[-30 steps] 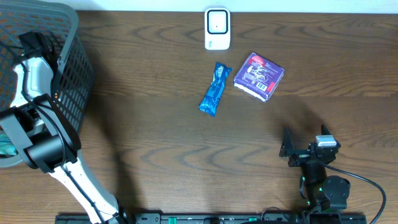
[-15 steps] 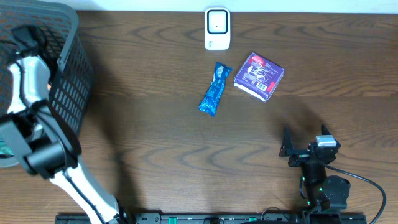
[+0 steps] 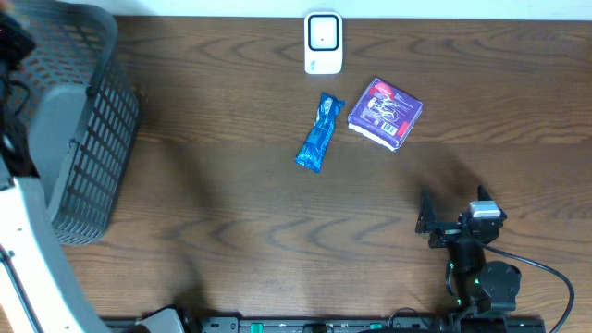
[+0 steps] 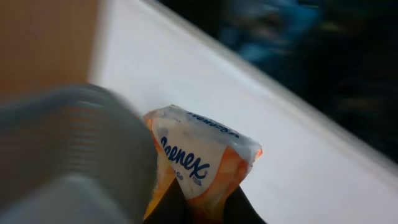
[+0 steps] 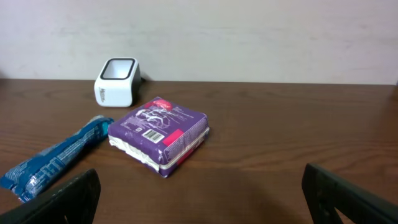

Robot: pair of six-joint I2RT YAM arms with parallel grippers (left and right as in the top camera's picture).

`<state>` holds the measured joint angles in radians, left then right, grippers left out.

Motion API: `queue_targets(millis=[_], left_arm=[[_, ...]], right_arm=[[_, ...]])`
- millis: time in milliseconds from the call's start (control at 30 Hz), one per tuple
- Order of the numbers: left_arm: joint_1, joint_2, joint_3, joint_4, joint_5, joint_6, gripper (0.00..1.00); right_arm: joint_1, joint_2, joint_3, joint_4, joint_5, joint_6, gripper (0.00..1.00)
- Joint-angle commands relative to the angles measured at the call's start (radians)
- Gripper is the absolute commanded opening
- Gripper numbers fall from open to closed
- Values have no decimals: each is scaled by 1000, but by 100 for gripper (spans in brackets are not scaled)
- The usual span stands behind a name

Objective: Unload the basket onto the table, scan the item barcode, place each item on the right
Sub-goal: 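Reach into the basket and grasp the orange tissue pack with left gripper, then carry the orange tissue pack to the scanner and place it left of the blue packet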

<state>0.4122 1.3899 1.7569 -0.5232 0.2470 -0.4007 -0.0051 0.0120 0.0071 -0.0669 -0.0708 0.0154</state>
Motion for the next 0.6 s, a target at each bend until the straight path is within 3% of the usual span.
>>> queue_targets(millis=[0, 100, 300, 567], left_arm=[[-111, 31, -6, -31, 211, -95, 7], [-246, 66, -35, -29, 161, -7, 7], [-472, 228, -43, -48, -100, 164, 8], [-612, 498, -43, -116, -162, 151, 7]], right_arm=[[7, -5, -2, -4, 2, 14, 99], [7, -5, -2, -4, 2, 14, 99], [7, -5, -2, -4, 2, 14, 99], [7, -5, -2, -4, 2, 14, 99]])
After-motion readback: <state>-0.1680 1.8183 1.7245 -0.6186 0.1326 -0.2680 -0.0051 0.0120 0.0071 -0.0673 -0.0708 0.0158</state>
